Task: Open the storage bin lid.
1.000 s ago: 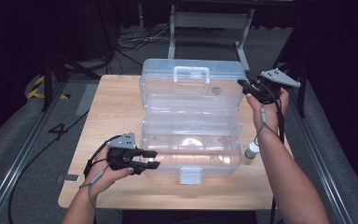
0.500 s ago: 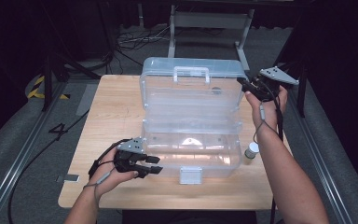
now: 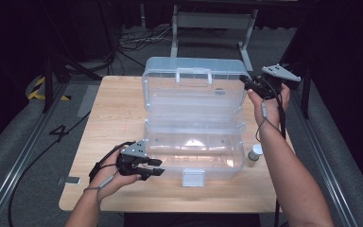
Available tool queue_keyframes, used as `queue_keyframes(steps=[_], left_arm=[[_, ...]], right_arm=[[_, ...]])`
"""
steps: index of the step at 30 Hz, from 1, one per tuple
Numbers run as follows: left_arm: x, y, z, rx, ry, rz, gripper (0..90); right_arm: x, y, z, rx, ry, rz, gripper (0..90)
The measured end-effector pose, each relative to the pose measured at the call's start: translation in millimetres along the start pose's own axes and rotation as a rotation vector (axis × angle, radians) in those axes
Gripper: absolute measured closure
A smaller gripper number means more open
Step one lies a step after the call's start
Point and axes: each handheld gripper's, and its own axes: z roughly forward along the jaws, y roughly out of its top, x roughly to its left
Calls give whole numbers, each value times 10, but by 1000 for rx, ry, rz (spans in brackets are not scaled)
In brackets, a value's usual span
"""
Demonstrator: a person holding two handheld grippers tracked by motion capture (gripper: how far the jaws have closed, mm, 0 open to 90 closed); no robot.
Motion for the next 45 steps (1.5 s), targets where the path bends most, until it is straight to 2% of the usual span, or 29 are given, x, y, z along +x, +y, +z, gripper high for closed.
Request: queue_keyframes(steps=[4, 12, 20, 28, 32, 39, 45], left_arm=[[-1, -7, 0, -4, 0, 4, 645], [-5, -14, 0, -9, 2, 8, 647], [-4, -15, 0, -10, 2, 9, 647], [-2, -18, 1, -14, 1, 11, 646], [-3, -20, 0, -16, 2, 9, 645], [-5, -26, 1, -25, 2, 2, 643], [-4, -26, 0, -24, 2, 0, 643]], right_arm=[[-22, 12, 67, 5, 1, 14, 736], [-35, 43, 158, 30, -21, -6, 750], [-51, 47, 254, 37, -38, -15, 765], [-80, 2, 378, 22, -62, -22, 797], [-95, 0, 435, 34, -68, -23, 803], [-122, 20, 521, 68, -67, -19, 807], [-151, 5, 596, 71, -59, -18, 806]])
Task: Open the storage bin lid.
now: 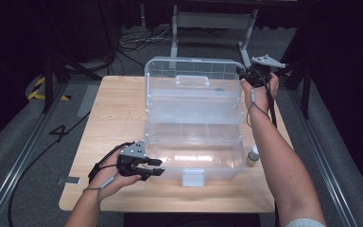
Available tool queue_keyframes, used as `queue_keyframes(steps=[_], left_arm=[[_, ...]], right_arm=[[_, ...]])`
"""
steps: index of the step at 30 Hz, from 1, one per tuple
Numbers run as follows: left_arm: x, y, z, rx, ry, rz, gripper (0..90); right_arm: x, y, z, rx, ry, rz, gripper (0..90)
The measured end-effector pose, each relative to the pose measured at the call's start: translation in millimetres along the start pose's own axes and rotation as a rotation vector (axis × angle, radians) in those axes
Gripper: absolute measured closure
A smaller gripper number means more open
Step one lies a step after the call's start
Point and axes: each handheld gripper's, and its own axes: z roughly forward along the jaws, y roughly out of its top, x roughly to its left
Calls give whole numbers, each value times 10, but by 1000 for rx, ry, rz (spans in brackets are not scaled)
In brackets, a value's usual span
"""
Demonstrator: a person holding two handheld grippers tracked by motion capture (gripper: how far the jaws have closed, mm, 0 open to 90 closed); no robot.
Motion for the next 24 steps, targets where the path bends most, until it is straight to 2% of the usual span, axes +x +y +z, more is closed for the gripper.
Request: queue_keyframes(steps=[6, 11, 16, 21, 24], left_arm=[[-2, 0, 2, -2, -1, 0, 643], [-2, -4, 0, -4, 1, 0, 643], [-4, -8, 2, -9, 3, 2, 641], [-9, -10, 2, -12, 8, 1, 637], [-13, -10, 5, -13, 9, -1, 635]], right_arm=[[-50, -31, 86, 2, 16, 12, 806], [-56, -2, 153, 38, 17, -7, 806], [-96, -27, 223, 49, 30, 5, 805], [-112, -47, 291, 53, 35, -6, 807], [-137, -75, 336, 57, 41, 9, 806]])
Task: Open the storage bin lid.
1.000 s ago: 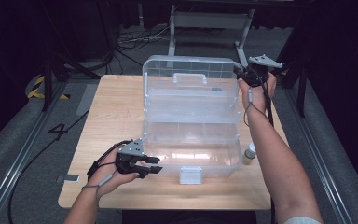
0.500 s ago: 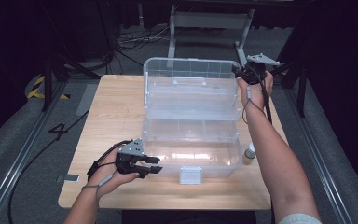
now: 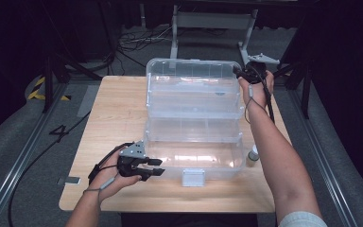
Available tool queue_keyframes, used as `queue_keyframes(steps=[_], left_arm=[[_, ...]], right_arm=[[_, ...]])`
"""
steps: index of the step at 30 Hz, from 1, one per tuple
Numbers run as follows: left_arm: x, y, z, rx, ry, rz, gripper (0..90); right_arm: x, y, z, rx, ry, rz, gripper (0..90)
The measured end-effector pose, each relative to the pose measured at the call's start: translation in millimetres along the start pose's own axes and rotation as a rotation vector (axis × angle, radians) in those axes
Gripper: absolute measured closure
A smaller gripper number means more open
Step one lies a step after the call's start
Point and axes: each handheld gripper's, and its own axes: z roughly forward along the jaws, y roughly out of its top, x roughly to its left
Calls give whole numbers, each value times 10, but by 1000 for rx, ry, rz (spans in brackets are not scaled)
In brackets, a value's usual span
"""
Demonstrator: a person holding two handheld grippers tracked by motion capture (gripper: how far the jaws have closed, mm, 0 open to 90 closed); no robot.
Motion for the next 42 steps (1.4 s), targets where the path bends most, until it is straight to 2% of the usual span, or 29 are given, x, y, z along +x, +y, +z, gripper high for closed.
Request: queue_keyframes(steps=[15, 18, 20, 23, 30, 42], left_arm=[[1, -2, 0, -4, -1, -1, 633], [3, -3, -1, -5, -1, -1, 634], [4, -3, -1, -5, -2, 0, 634], [4, -1, -1, -4, -2, -1, 634], [7, -6, -3, -8, -5, -3, 634], [10, -9, -4, -12, -9, -7, 634]], right_arm=[[-57, -71, 124, 14, 20, -6, 807], [-63, -78, 136, 13, 26, -11, 807], [-79, -102, 159, 7, 35, -36, 808], [-90, -115, 170, 6, 41, -29, 808], [-121, -141, 226, 18, 58, -49, 812], [-170, -220, 321, 41, 74, -44, 817]])
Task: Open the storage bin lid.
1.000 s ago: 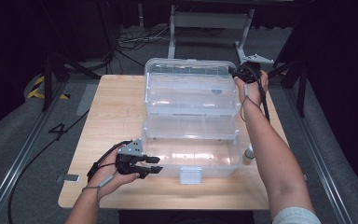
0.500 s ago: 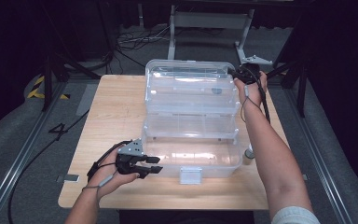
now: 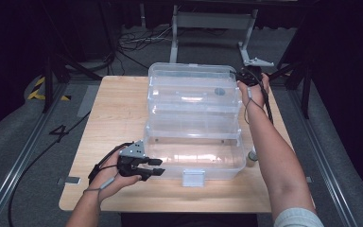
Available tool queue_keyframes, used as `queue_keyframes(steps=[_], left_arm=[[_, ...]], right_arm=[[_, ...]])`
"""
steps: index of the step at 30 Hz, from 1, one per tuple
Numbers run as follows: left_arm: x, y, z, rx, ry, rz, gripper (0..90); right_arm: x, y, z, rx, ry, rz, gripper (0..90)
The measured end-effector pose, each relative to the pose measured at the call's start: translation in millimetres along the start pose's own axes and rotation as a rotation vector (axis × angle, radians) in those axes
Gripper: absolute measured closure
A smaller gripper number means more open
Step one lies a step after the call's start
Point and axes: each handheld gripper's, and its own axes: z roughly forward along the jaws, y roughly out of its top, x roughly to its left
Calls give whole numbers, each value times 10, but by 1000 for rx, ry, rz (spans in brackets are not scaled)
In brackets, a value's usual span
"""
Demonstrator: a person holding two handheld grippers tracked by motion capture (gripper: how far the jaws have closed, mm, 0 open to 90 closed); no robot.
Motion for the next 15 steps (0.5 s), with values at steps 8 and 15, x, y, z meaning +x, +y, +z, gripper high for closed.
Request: queue_keyframes(steps=[8, 15], left_arm=[[-1, -1, 0, -1, 1, 1, 633], [-1, -1, 1, -1, 0, 1, 633]], right_arm=[[-34, -36, 44, 7, 17, 9, 816], [-50, -84, 99, 20, 22, 23, 815]])
